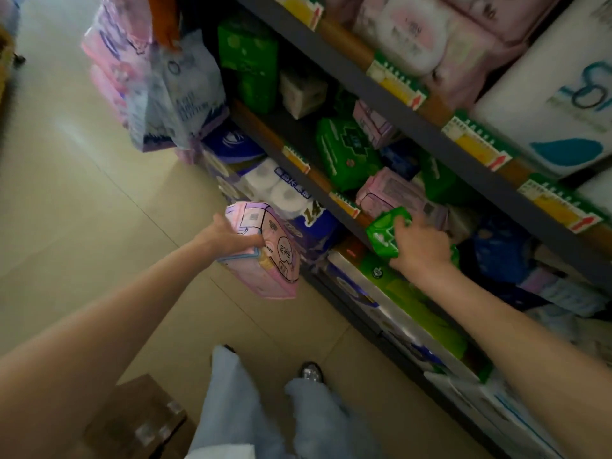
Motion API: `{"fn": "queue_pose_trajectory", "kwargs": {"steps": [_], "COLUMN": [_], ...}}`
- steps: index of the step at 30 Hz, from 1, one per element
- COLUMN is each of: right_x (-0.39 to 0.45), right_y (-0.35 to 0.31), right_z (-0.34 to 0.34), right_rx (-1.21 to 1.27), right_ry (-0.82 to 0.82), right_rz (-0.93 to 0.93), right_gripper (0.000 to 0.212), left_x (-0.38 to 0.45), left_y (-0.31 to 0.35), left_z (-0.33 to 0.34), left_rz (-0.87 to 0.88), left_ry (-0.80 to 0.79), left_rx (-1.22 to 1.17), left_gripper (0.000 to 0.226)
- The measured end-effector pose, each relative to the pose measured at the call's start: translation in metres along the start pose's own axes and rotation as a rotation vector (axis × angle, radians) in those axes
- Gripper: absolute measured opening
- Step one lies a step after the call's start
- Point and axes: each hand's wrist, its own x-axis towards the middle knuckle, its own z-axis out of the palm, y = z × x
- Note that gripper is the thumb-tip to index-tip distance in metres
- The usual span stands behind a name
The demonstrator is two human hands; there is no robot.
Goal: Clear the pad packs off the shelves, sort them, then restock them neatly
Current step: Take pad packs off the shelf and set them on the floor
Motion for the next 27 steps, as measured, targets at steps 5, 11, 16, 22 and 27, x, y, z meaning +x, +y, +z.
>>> {"fn": "queue_pose_trajectory", "kwargs": {"steps": [5,11,16,22,27], "right_x": [0.015,0.066,0.13,0.182,0.187], "right_y": [-0.094,-0.181,-0.236,-0.278,-0.296], "right_z": [-0.087,-0.117,-0.124,-0.133,-0.12], "right_rx": [0.105,0.598,0.542,0.613,0.854], "right_ry": [0.146,0.083,0.035,-0.103,-0.157], "right_rz": [-0.135,-0.235,-0.238,-0.065,0.161], "right_gripper": [0.087,0.086,0.091,0.095,0.095], "left_x": [0.018,0.053,0.106,0.159,0.209], "left_y": [-0.013,-0.025,-0.021,-0.005,0.015], "left_z": [-0.083,-0.155,-0.204,-0.247,-0.257], "left_rz": [0.08,0.169,0.261,0.439,0.612], "left_ry": [0.021,0.008,0.023,-0.054,-0.189], "left_rx": [0.144,0.637,1.031,1.283,1.413], "left_gripper": [0.097,0.111,0.114,0.116,0.115]}}
